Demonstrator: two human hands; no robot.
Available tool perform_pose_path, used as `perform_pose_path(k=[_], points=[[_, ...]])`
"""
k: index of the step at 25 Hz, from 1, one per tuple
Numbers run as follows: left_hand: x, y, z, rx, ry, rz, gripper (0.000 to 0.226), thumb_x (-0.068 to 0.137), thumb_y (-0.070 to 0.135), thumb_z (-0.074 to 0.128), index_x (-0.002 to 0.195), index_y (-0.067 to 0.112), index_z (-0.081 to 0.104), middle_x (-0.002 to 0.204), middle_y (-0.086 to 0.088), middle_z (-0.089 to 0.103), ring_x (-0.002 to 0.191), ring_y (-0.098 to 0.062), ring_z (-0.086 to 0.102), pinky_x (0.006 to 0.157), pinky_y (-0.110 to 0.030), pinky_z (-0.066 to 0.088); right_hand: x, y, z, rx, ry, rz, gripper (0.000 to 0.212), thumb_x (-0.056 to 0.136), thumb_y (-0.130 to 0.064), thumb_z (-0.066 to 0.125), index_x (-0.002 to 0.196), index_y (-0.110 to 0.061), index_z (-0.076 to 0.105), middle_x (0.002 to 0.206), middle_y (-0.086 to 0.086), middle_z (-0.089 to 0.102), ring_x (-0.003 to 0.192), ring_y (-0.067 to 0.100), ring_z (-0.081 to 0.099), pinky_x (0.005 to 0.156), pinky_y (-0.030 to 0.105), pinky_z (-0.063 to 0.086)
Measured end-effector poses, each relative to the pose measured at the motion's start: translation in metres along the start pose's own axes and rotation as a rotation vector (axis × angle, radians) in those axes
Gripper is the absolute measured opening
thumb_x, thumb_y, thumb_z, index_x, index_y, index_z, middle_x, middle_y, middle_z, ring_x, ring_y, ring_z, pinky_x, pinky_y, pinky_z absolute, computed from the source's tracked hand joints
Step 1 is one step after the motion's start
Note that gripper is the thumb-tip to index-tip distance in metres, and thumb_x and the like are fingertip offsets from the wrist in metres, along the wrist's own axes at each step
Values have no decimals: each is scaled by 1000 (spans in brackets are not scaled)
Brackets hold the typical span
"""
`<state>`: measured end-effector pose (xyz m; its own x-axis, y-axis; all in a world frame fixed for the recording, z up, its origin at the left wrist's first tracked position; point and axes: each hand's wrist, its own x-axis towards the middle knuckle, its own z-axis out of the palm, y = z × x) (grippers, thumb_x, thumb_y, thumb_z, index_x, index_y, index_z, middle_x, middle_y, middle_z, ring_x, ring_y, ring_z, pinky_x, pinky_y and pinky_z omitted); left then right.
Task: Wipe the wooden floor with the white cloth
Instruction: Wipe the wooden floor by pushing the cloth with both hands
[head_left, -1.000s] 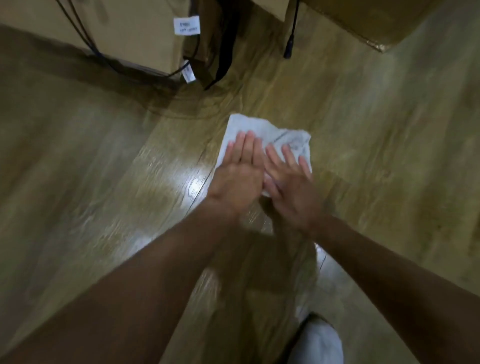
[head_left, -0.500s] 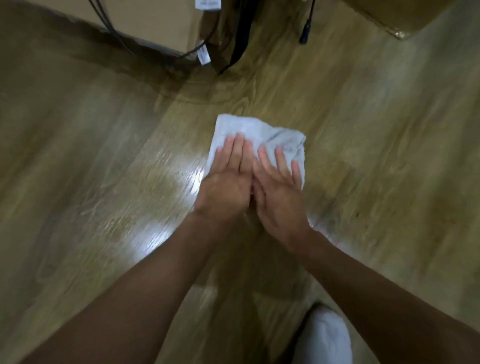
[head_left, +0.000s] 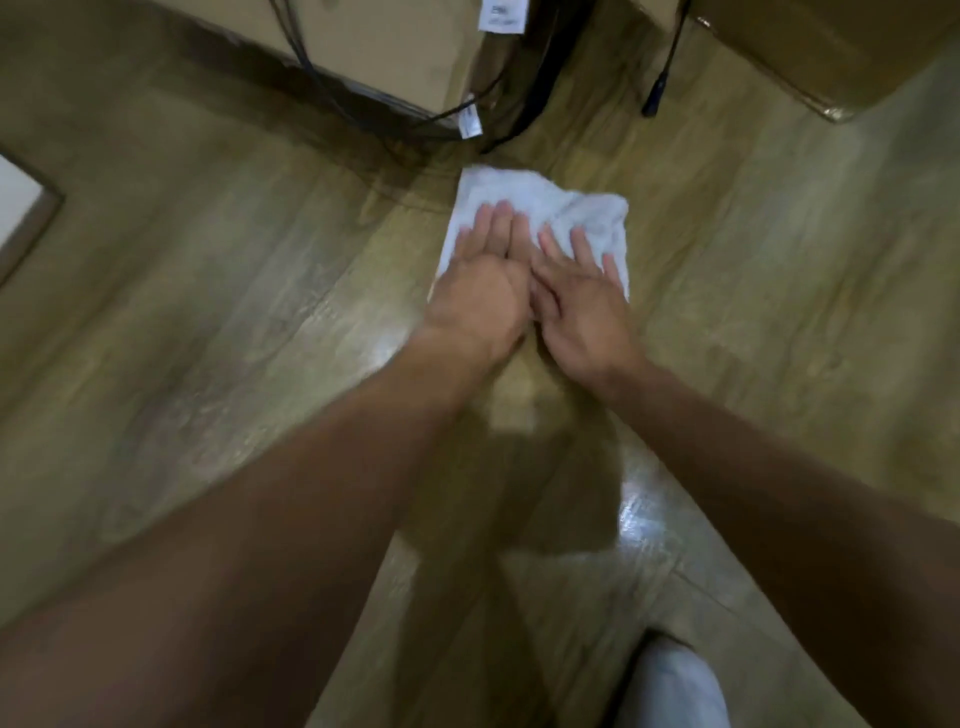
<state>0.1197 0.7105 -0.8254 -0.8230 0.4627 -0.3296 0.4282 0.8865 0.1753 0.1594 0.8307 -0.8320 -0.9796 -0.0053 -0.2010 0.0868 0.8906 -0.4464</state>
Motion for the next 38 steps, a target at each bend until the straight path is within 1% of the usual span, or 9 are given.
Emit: perform_pose_path(k=[4,12,16,19,24,28,31,35,38], points=[[-113,-34,45,94,58,45,66,95,26,19,149,-3,-4,158,-22,-6,146,-33,-12,120,-43,-3,-77,-50,42,-273,-102,-163,64,89,-32,11,144,-16,38,154,-1,32,146,30,17,116,51,10],[-4,-100,-19,-5,23,-300,68,97,26,29,148,-5,-4,158,-23,-4,146,-38,-6,120,-45,3,89,-89,25,-152,-172,-262,50,103,-28,30,151,-26,21,160,-2,17,148,29,5,116,46,2],[-93,-94,16,-6,156,-115,63,91,20,23,146,-10,16,154,-28,17,144,-39,15,118,-44,14,-8,-93,59,-184,-92,-270,50,100,-24,32,150,-22,26,158,-5,22,148,21,9,118,45,3],[-142,-99,45,34,250,-58,55,93,18,37,141,-9,35,147,-28,34,140,-39,30,116,-46,26,-45,-92,76,-291,-76,-353,48,98,-25,27,143,-22,41,152,-6,37,145,21,23,116,46,11],[-80,-141,23,-96,263,-281,57,100,19,31,150,-1,12,158,-19,11,147,-31,8,119,-38,9,49,-122,65,-153,-126,-404,43,103,-29,28,145,-28,37,156,-10,27,147,18,13,116,41,5],[-68,-149,4,-104,110,-386,68,96,21,34,149,-3,-2,159,-20,-1,147,-32,-3,120,-38,5,74,-135,56,-195,-230,-425,44,104,-28,27,148,-27,30,158,-8,20,148,20,9,117,46,6],[-150,-111,35,-127,221,-329,66,91,18,38,149,-3,13,157,-21,14,147,-32,10,119,-37,10,-25,-122,75,-209,-116,-482,44,100,-24,31,143,-23,41,152,-8,37,144,21,25,115,46,15],[-241,-84,68,-30,194,-270,52,93,21,39,136,-7,45,142,-25,44,135,-35,40,107,-42,38,-106,-122,94,-284,-153,-606,47,89,-23,43,135,-24,51,144,-8,47,139,21,36,114,45,17],[-209,-128,52,-131,170,-455,57,103,28,30,149,-2,16,157,-20,14,147,-29,10,116,-37,22,-35,-161,88,-275,-334,-670,45,102,-29,30,147,-32,32,157,-14,22,147,18,13,116,44,6]])
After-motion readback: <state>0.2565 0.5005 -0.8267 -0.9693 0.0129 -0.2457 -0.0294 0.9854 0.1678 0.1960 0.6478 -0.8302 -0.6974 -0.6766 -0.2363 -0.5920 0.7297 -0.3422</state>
